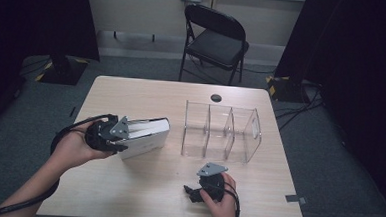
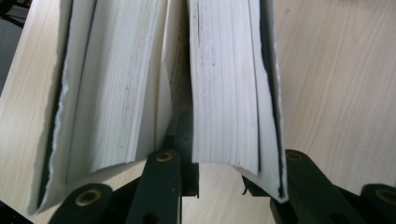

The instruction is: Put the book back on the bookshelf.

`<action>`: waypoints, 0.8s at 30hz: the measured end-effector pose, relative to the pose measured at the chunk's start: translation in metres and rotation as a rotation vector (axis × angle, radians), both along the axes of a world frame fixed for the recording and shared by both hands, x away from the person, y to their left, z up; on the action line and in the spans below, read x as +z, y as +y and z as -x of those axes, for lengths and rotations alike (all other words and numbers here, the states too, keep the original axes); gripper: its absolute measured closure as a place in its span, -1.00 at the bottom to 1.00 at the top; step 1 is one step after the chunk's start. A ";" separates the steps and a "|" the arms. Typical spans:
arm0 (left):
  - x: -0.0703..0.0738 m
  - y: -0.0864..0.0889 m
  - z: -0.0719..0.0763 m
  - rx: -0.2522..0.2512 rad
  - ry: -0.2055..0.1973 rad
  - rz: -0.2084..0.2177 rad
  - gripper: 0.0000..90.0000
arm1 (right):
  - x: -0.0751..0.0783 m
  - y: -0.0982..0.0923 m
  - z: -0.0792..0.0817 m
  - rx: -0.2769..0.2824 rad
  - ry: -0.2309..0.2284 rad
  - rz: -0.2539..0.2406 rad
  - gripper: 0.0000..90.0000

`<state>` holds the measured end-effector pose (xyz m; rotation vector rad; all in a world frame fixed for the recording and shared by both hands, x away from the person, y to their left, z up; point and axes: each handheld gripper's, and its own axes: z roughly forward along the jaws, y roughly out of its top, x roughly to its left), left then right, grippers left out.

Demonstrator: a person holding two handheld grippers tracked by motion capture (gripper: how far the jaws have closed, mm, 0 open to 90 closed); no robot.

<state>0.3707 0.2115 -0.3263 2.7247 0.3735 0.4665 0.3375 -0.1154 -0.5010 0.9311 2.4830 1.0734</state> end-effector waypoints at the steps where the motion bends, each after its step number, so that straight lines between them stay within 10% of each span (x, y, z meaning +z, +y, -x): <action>1: 0.000 0.000 0.000 0.009 0.006 0.008 0.59 | 0.000 0.000 0.000 0.000 0.000 0.000 -0.72; 24: 0.005 0.004 -0.018 0.081 0.089 -0.023 0.57 | 0.000 0.000 0.000 0.002 -0.001 0.001 -0.72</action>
